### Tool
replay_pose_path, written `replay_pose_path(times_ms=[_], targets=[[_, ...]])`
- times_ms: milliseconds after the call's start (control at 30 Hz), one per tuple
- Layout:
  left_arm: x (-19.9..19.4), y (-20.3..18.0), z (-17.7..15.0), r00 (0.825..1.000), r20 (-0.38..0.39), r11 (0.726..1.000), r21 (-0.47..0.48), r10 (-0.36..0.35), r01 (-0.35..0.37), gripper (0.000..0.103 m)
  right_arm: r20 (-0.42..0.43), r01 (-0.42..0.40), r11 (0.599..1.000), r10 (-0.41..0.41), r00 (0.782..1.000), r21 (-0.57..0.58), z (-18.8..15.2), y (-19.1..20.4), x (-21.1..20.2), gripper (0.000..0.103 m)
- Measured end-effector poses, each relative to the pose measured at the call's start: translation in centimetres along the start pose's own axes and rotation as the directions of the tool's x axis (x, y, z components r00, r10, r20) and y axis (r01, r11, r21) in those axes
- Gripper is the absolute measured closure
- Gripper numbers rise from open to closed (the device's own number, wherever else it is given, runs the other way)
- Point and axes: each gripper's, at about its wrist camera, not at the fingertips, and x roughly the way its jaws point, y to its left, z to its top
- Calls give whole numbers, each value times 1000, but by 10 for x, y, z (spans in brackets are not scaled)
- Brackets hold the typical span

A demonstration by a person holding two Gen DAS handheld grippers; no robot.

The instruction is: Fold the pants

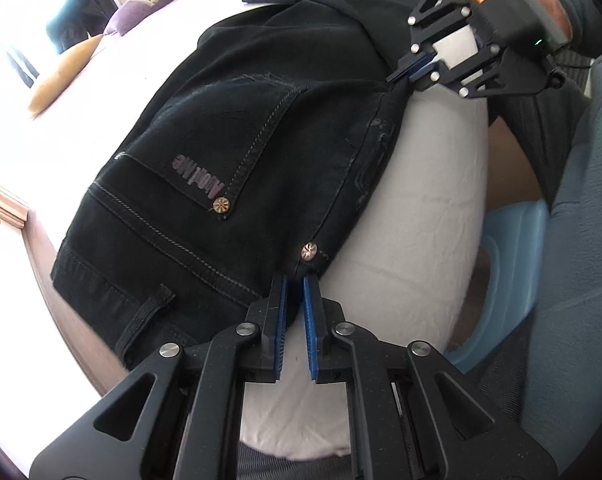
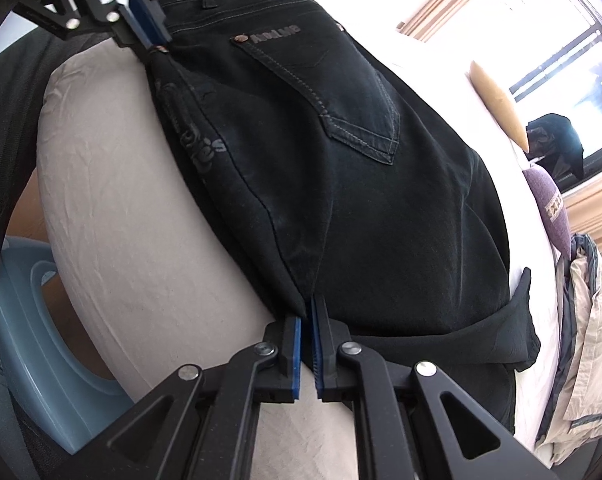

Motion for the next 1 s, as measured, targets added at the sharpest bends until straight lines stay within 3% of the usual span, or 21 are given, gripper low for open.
replay_pose_path(times_ms=[67,167,233,333,433,500,633,733,800,867,1000], targets=[[-19,8,8,1000,25,999,-31,-15,16,95,6,-1,1000,0,1000,29,-1,-3,0,94],[-42,26,35,993,121,994,-106,8,5,95,20,-28,995,26,999,101,-4,-12,-2,91],[-41,35,59,984,181,986,-166,7,23,95,32,-49,986,44,999,160,-5,-20,-3,82],[-12,43,93,977,210,967,-245,-20,73,95,45,-59,973,50,998,223,-8,-29,-5,65],[37,45,110,980,185,935,-327,-75,134,95,82,-118,945,98,992,304,-17,-39,-9,33],[77,41,112,992,94,929,-353,-80,109,95,97,-158,926,132,986,342,-24,-43,-10,32],[85,46,108,990,105,910,-394,-95,129,95,131,-184,903,143,981,388,-34,-48,-22,32],[70,46,111,995,89,924,-375,-41,72,95,179,-222,852,154,972,473,-45,-66,-32,32],[57,45,122,986,155,911,-392,-67,123,95,219,-244,810,146,965,533,-53,-83,-39,32],[53,42,145,970,227,908,-381,-91,174,95,266,-280,737,139,954,616,-61,-106,-44,32],[83,27,189,963,237,909,-359,-131,212,95,291,-272,605,70,954,748,-76,-154,-50,32]])
